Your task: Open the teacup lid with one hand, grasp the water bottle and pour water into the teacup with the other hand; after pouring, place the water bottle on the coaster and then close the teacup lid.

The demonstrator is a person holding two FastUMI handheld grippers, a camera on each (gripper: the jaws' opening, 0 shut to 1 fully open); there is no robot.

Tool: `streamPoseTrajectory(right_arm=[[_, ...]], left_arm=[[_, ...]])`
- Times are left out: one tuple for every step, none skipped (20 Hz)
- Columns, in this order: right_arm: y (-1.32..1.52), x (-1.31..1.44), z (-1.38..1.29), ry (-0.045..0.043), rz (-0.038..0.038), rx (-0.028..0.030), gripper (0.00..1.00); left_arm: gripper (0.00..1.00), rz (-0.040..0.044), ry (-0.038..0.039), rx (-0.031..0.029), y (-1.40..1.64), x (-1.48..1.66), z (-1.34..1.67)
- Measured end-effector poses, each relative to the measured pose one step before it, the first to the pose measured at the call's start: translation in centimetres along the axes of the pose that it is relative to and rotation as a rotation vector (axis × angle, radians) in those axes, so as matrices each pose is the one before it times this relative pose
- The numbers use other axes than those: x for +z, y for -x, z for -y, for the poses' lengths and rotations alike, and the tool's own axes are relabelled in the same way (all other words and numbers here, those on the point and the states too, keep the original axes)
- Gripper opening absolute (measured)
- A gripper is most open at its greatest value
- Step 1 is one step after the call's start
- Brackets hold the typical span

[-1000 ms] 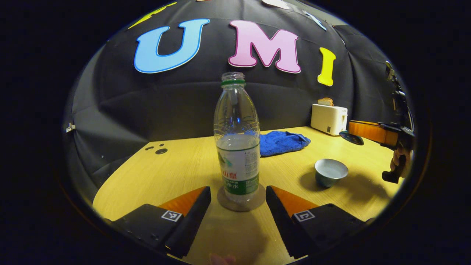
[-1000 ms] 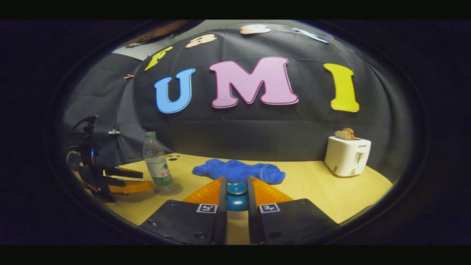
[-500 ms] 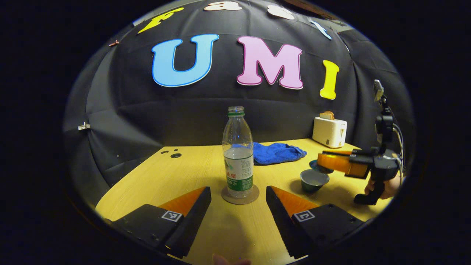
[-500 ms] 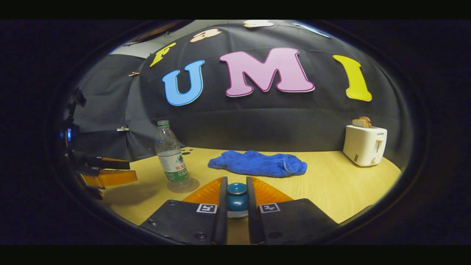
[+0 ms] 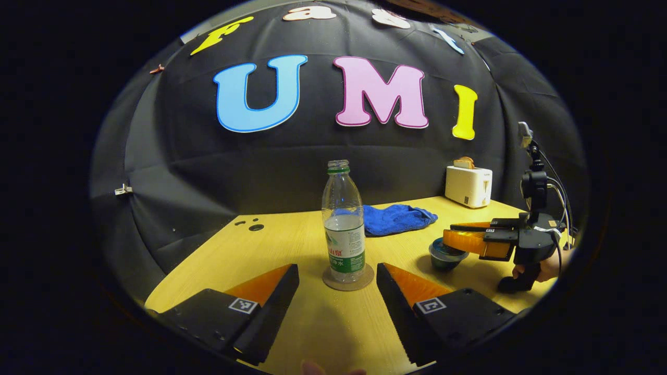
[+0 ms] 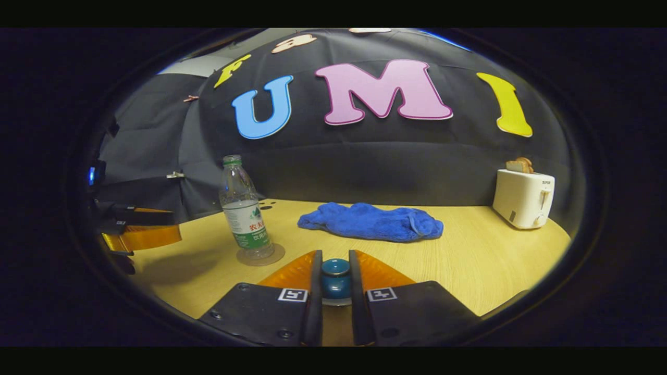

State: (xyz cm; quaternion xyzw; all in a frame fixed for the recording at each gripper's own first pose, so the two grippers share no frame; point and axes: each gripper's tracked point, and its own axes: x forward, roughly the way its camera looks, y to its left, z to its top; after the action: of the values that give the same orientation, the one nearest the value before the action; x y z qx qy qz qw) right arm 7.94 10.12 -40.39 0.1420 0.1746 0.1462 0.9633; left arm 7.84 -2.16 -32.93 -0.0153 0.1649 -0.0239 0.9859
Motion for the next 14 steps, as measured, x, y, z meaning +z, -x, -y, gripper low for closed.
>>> streamPoseTrajectory(right_arm=[[-0.089, -0.118, 0.068, 0.00071, -0.00586, -0.00245, 0.21], [-0.131, -0.106, 0.054, 0.00167, -0.00697, -0.00281, 0.21], [-0.097, -0.133, 0.07, 0.00287, -0.00621, -0.00542, 0.21], [-0.072, -0.175, 0.032, 0.00278, -0.00871, -0.00253, 0.26], [-0.147, -0.156, -0.091, 0.00492, -0.01036, 0.00097, 0.26], [-0.107, -0.124, 0.032, 0.00415, -0.00617, -0.00278, 0.26], [-0.112, -0.164, 0.076, 0.0038, -0.00453, -0.0051, 0.31], [-0.02, -0.024, 0.153, 0.00263, -0.00548, -0.0053, 0.31], [0.119, 0.058, 0.013, 0.00138, 0.00099, -0.00348, 0.22], [-0.022, -0.053, -0.078, -0.00004, -0.00108, -0.00122, 0.29], [0.018, 0.04, 0.019, 0.00346, 0.00069, -0.00333, 0.36], [-0.069, -0.041, 0.041, 0.00203, -0.00118, -0.00034, 0.31], [-0.13, -0.072, 0.004, 0.00529, -0.00039, -0.0061, 0.37], [0.05, 0.043, 0.138, 0.00506, 0.00011, -0.00657, 0.37]], left_arm=[[0.94, -0.00054, 0.00563, 0.00128, -0.044, -0.067, -0.129], [0.94, 0.00084, 0.0055, 0.00463, -0.017, 0.045, -0.12], [0.94, 0.00011, 0.00549, 0.00215, -0.077, 0.025, -0.079], [0.94, 0.00031, 0.00399, 0.00172, 0.022, 0.079, -0.053], [0.94, 0.00386, 0.00074, 0.0008, 0.009, 0.181, -0.193], [0.94, 0.00145, -0.00359, -0.0005, -0.117, 0.051, -0.071], [0.94, 0.0004, -0.00478, -0.00058, -0.008, 0.065, -0.058], [0.94, 0.00344, -0.00914, -0.00217, 0.099, 0.135, -0.07], [0.94, 0.00167, -0.00511, -0.00161, -0.016, 0.07, 0.003], [0.94, 0.00287, -0.00425, 0.00185, 0.009, 0.03, -0.129], [0.94, 0.0006, -0.00099, -0.0003, -0.029, 0.085, -0.105], [0.94, 0.00137, 0.00137, 0.002, 0.129, -0.029, -0.031], [0.94, 0.00091, 0.00385, 0.00101, -0.056, 0.093, -0.109], [0.94, -0.00157, 0.0045, 0.00021, 0.026, -0.045, -0.023]])
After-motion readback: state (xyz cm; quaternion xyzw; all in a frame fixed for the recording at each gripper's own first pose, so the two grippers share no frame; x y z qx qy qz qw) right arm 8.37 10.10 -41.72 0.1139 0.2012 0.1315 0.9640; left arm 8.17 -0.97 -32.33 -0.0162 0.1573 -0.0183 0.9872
